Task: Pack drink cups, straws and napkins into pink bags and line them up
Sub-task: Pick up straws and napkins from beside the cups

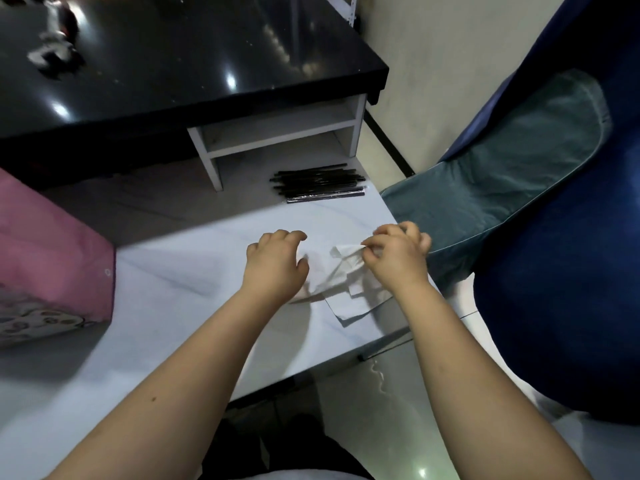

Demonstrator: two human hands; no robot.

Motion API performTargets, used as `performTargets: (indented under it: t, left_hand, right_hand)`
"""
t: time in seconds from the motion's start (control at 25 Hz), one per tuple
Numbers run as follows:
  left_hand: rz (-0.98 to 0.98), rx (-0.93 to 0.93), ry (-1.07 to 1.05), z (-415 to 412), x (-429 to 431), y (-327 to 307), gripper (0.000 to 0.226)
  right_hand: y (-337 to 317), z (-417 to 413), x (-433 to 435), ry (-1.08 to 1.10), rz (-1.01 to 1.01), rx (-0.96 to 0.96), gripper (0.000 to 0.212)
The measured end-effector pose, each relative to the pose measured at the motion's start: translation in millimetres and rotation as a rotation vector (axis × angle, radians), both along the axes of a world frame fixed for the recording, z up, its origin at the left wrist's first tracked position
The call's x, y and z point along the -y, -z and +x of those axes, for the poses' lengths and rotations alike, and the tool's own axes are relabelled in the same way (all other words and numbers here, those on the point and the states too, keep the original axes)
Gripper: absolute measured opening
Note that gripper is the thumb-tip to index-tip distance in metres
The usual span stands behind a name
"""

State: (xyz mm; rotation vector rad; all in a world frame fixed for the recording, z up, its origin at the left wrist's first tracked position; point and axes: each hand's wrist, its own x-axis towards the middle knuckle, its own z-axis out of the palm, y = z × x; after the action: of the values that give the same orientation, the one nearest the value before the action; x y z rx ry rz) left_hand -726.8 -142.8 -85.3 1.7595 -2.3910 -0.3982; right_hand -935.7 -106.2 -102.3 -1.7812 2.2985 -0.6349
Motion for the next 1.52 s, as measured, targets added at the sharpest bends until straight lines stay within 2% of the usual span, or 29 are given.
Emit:
performTargets:
  t: [0.16, 0.56, 0.88, 1.04, 1.16, 1.36, 1.44, 1.52]
  left_hand:
    - [-0.061, -0.012, -0.004, 9, -3, -23, 0.045]
    - [-0.368, -0.007, -0.085, 84, 23, -120, 0.041]
    - [-0.493, 0.004, -0.237, 228, 25, -171, 0.044]
    - [-0.524, -0.014, -0.344, 338, 21, -188, 0.045]
    - [-0.454, -0.066, -0.394, 413, 17, -186, 0.042]
    - [-0.201, -0.219, -0.310, 484, 29, -160, 0.031]
    - [-0.105, -0.265, -0.227, 498, 42, -155, 0.037]
    - [-0.041, -0.214, -0.163, 505, 55, -152, 0.055]
  right_hand:
    - [-27, 10, 0, -0.087, -0.061, -0.095, 0.016]
    - [-146, 70, 51, -0.203, -0.422, -0.217, 0.019]
    - [-199, 223, 71, -0.483, -0.568, -0.233, 0.018]
    - [-221, 320, 78, -0.561, -0.635, -0.167, 0.016]
    - [-231, 388, 84, -0.596, -0.665, -0.070, 0.015]
    - [-206, 466, 91, -0.657, -0.551, -0.096, 0.014]
    - [-188, 482, 97, -0.651, -0.477, -0.130, 0.014]
    - [-173, 494, 102, -0.646, -0.354, -0.175, 0.014]
